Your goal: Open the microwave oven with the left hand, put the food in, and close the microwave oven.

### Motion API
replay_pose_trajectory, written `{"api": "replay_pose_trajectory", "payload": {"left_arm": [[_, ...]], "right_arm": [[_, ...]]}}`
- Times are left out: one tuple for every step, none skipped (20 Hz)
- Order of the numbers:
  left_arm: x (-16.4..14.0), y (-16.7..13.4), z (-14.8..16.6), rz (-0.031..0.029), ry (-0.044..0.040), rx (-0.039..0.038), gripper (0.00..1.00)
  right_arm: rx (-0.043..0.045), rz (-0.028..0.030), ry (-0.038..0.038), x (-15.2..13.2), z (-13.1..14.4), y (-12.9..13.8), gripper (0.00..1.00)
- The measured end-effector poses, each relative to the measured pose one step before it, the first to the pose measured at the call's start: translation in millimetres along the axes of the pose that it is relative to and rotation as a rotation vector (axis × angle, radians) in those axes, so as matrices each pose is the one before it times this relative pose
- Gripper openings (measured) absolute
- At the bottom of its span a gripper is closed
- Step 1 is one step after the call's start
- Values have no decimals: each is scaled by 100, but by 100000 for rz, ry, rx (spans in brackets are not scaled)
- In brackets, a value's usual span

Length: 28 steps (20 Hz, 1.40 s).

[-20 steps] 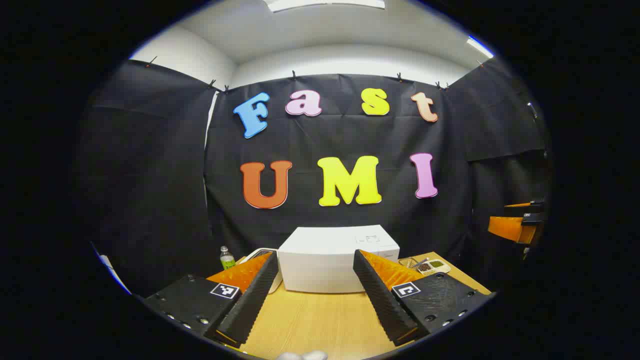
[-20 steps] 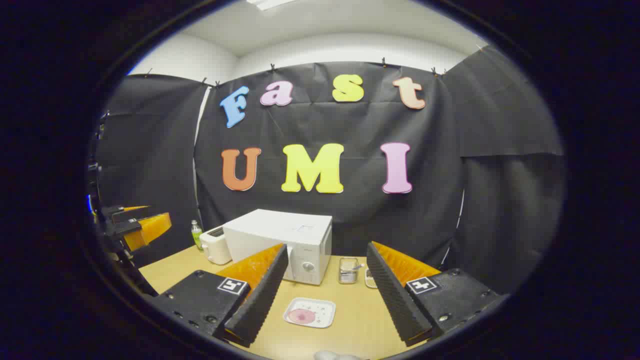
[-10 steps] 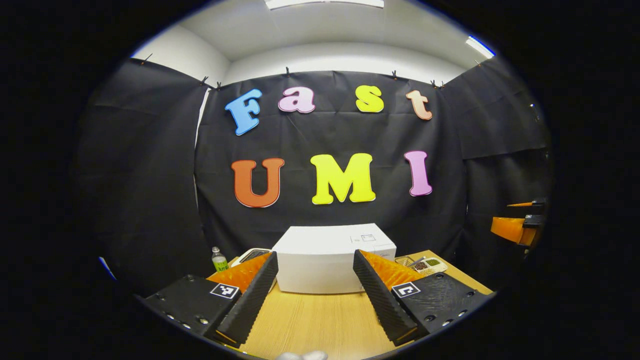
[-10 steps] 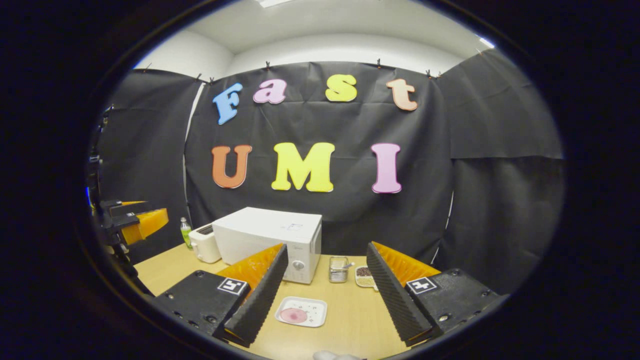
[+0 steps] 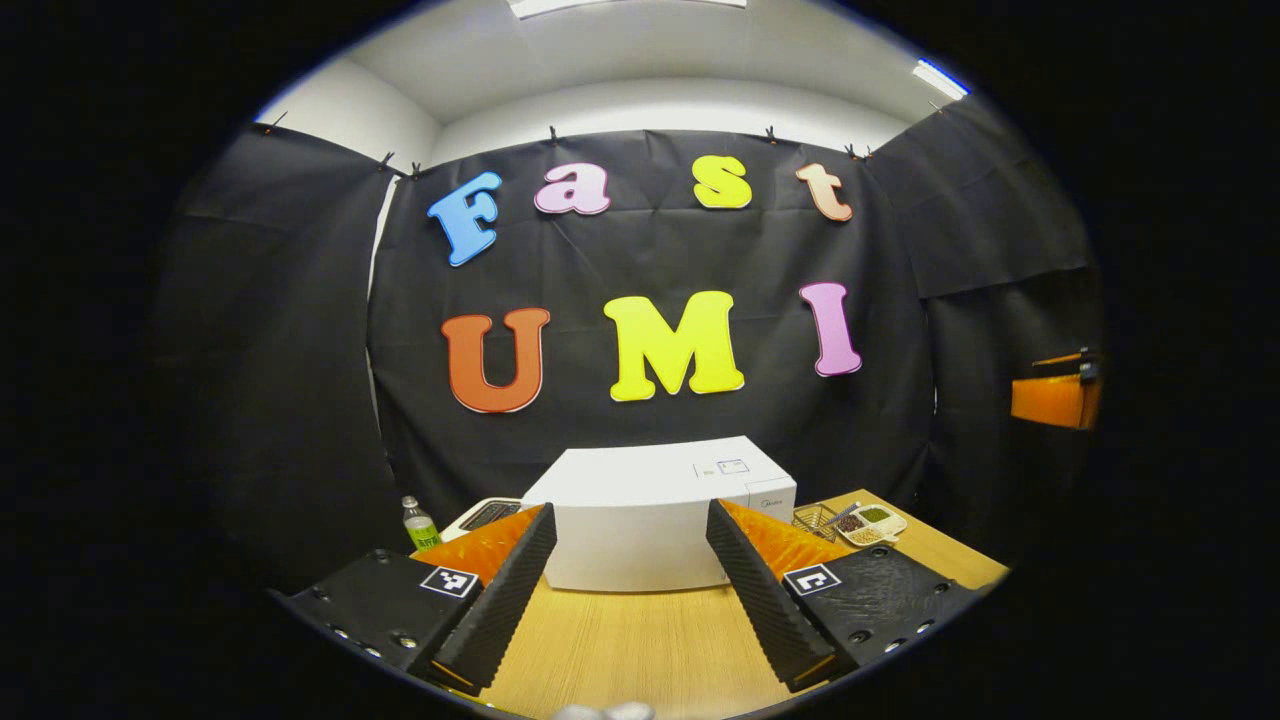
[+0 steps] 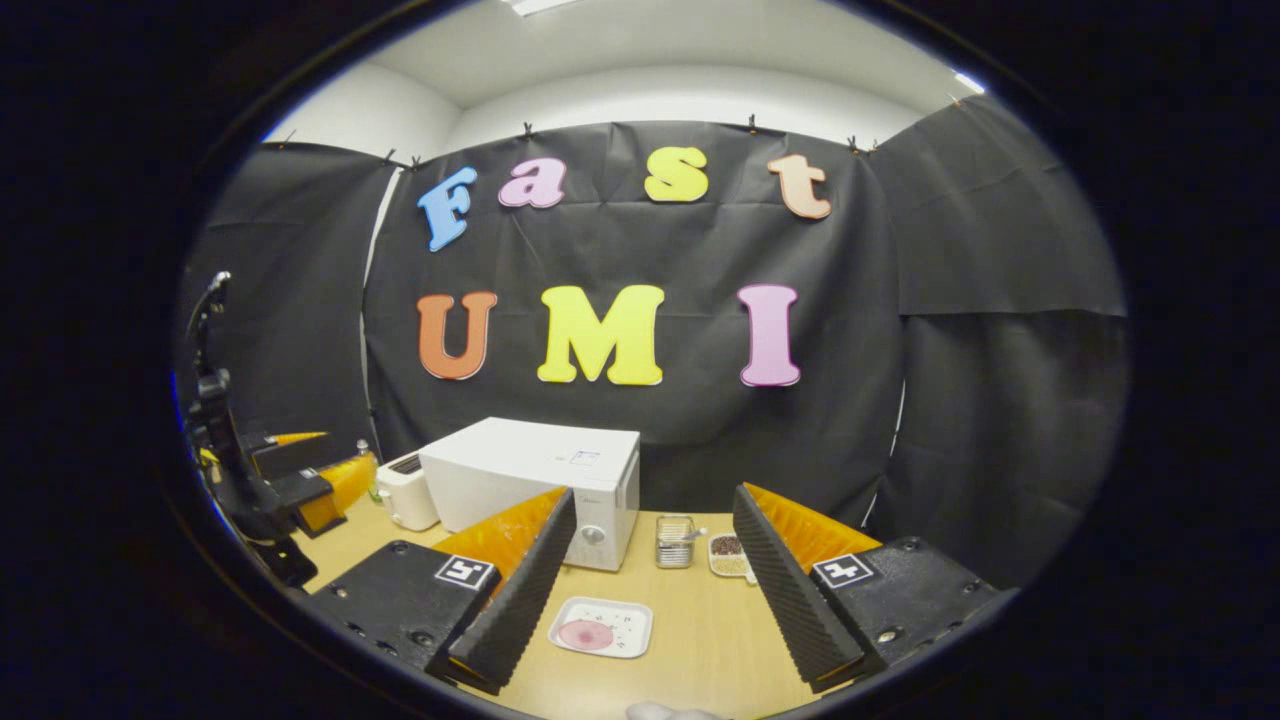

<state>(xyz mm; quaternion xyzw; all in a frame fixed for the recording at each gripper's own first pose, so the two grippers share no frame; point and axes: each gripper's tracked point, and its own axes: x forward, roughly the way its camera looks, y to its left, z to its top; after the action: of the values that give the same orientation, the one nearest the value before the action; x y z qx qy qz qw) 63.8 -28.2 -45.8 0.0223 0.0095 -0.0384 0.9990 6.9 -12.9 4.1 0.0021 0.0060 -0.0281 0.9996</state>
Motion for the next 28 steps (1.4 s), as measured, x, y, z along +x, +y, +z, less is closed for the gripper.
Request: {"api": "replay_pose_trajectory", "payload": {"left_arm": [[864, -742, -619, -1167, -60, -176, 95], [961, -872, -766, -1313, 28, -622, 95], [924, -887, -858, -1124, 910, -912, 95], [1006, -814, -675, -1443, 121, -1088, 95], [1070, -988, -849, -1469, 564, -1278, 95], [1163, -847, -747, -1487, 201, -600, 95], [1267, -633, -923, -612, 676, -274, 95], [1247, -688, -1066, -837, 2059, -437, 95], [1235, -613, -907, -607, 1216, -39, 95], [1181, -487, -1013, -30, 1638, -297, 95], [1286, -399, -732, -127, 1315, 106, 95], [1285, -351, -918, -69, 1239, 389, 95], [1210, -292, -919, 205, 1511, 300, 95], [1269, -144, -1000, 228, 1761, 95, 95], [1317, -60, -822, 475, 1085, -291, 95], [1202, 105, -893, 913, 1604, -374, 95], [1064, 149, -986, 740, 2149, -387, 95], [897, -65, -786, 209, 1696, -299, 95], [841, -38, -262, 345, 514, 414, 95], [747, -94, -219, 147, -256, 139, 95], [498, -163, -189, 262, 77, -212, 88], [506, -325, 104, -506, -561, -307, 95], [455, -188, 123, -462, -451, -282, 88], [395, -262, 243, -420, -869, 320, 88], [356, -51, 85, 396, -569, 572, 92], [355, -40, 2, -654, 358, 8, 89], [230, -225, -104, -145, 164, -566, 86], [338, -196, -250, -1105, 1076, -524, 63]], "right_arm": [[-310, -396, 181, 53, 151, -342, 100], [-348, -480, 63, -43, 185, -303, 100], [-146, -459, -46, -73, 211, -281, 100], [-253, -567, 148, -42, 212, -259, 100], [-373, -756, 173, -128, 60, -336, 100], [-391, -624, 305, -141, 178, -291, 100], [-497, -634, 451, -151, -23, -247, 100], [-564, -814, 499, -88, 26, -277, 100], [-570, -819, 813, -117, -116, -329, 100], [-385, -521, 721, -83, -104, -287, 100], [-267, -472, 894, -70, -158, -229, 100], [-164, -513, 1234, -25, -209, -234, 100], [-33, -313, 1059, -28, -310, -225, 100], [-277, -422, 981, 4, -161, -206, 100], [-508, -562, 1173, 14, -317, -322, 100], [-574, -544, 744, 32, -109, -269, 92], [-649, -638, 806, 187, -171, -314, 100], [-580, -812, 890, 145, -104, -348, 100], [-301, -591, 530, 236, -178, -299, 100], [-362, -688, 828, 143, -162, -302, 92], [-218, -571, 775, 221, -360, -198, 100], [1, -328, 916, 267, -202, -139, 99], [140, -234, 1050, 275, -296, -32, 99], [240, 157, 813, 249, -118, 31, 92], [21, 557, 839, 313, -225, 151, 92], [-196, 1226, 1128, 322, -161, 220, 99], [79, 979, 960, 204, -319, 247, 99], [767, 120, 430, 189, -91, -32, 100]]}}
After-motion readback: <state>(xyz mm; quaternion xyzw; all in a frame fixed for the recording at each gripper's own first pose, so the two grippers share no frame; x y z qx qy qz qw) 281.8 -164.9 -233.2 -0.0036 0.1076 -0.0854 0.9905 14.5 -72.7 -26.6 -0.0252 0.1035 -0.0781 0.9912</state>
